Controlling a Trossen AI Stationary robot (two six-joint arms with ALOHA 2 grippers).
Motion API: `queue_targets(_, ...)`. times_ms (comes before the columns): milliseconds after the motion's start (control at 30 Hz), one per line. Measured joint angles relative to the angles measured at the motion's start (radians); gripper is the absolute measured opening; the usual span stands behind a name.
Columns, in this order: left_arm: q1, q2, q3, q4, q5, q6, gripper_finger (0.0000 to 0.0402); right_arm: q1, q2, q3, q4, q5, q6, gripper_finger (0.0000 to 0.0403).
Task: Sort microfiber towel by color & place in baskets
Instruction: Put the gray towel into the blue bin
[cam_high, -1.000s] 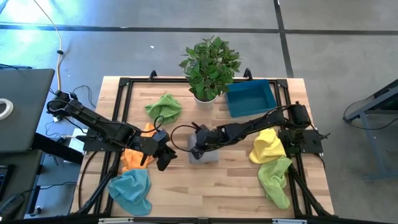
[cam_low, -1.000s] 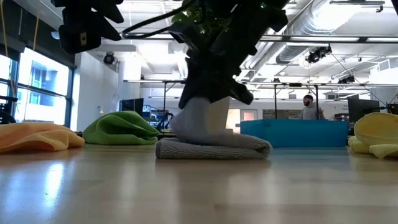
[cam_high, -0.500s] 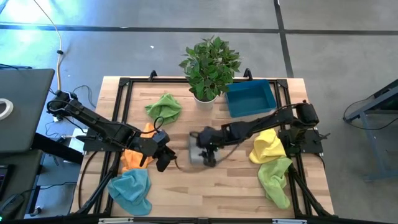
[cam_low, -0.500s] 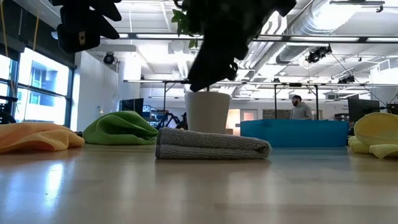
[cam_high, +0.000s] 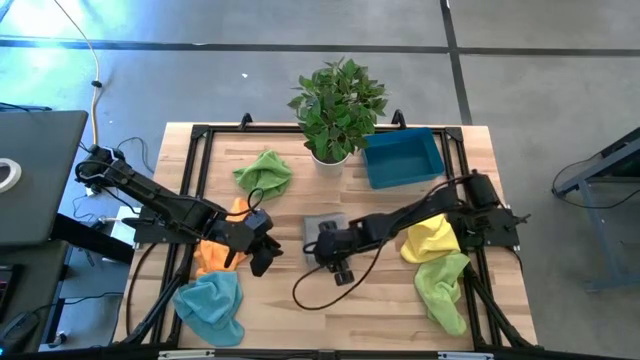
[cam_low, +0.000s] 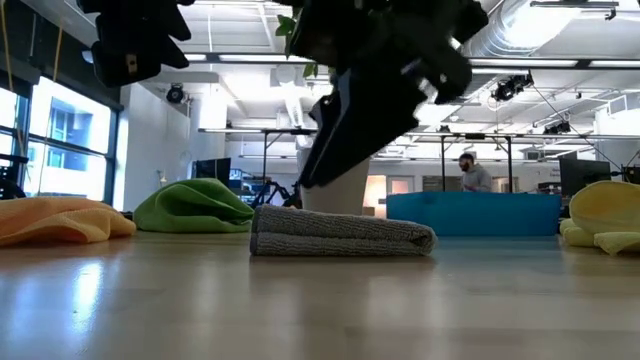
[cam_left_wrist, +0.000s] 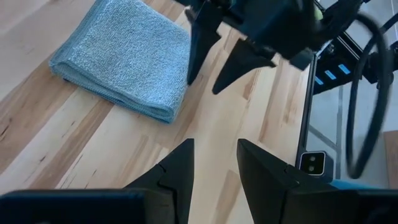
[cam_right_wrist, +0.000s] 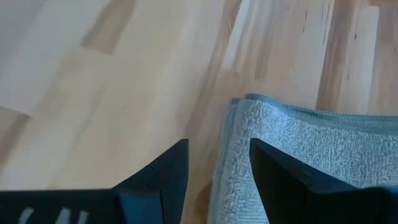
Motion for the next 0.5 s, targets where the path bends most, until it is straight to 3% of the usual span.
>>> queue_targets(500,0.0,0.0,0.0,-0.002,-0.005,0.0,0.011,0.009,0.124,0.003,0.01,0.083,0.032,0.0161)
